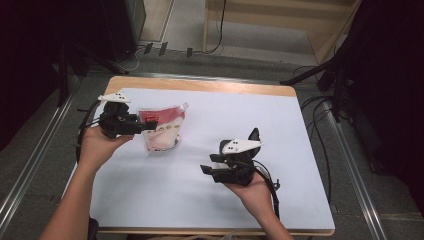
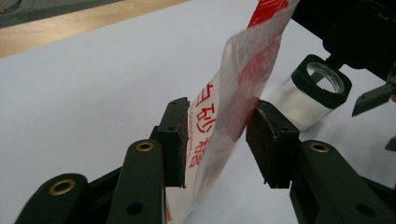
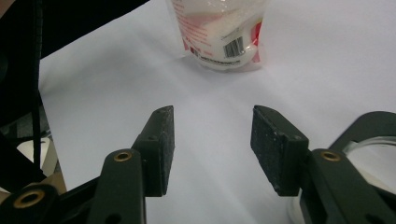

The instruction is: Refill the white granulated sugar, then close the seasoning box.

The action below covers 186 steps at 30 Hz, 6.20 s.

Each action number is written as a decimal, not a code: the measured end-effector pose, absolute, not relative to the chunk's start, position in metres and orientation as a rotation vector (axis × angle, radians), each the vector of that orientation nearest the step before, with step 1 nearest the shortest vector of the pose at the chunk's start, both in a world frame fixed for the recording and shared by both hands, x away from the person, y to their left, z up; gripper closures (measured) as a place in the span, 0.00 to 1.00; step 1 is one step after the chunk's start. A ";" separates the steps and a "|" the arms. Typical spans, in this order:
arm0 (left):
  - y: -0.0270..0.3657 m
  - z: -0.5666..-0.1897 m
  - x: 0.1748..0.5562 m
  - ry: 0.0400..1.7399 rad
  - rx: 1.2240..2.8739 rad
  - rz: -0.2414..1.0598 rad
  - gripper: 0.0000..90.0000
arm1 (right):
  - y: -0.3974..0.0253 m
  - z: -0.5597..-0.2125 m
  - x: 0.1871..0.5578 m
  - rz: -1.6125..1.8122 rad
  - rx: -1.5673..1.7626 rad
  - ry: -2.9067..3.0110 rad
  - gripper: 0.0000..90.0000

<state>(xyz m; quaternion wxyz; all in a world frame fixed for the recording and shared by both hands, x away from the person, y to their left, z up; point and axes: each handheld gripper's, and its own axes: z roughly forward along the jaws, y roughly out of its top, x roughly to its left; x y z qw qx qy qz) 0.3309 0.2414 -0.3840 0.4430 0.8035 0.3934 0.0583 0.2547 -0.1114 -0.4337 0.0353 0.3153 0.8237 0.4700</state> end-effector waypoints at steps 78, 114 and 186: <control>0.293 -0.414 0.313 1.142 1.984 0.135 0.48 | -0.232 -0.449 0.320 1.326 1.313 2.410 1.00; 0.292 -0.414 0.311 1.151 1.994 0.160 0.47 | -0.224 -0.428 0.300 1.422 1.285 2.342 1.00; 0.294 -0.429 0.316 1.166 2.002 0.126 0.45 | -0.255 -0.443 0.306 1.346 1.303 2.283 0.53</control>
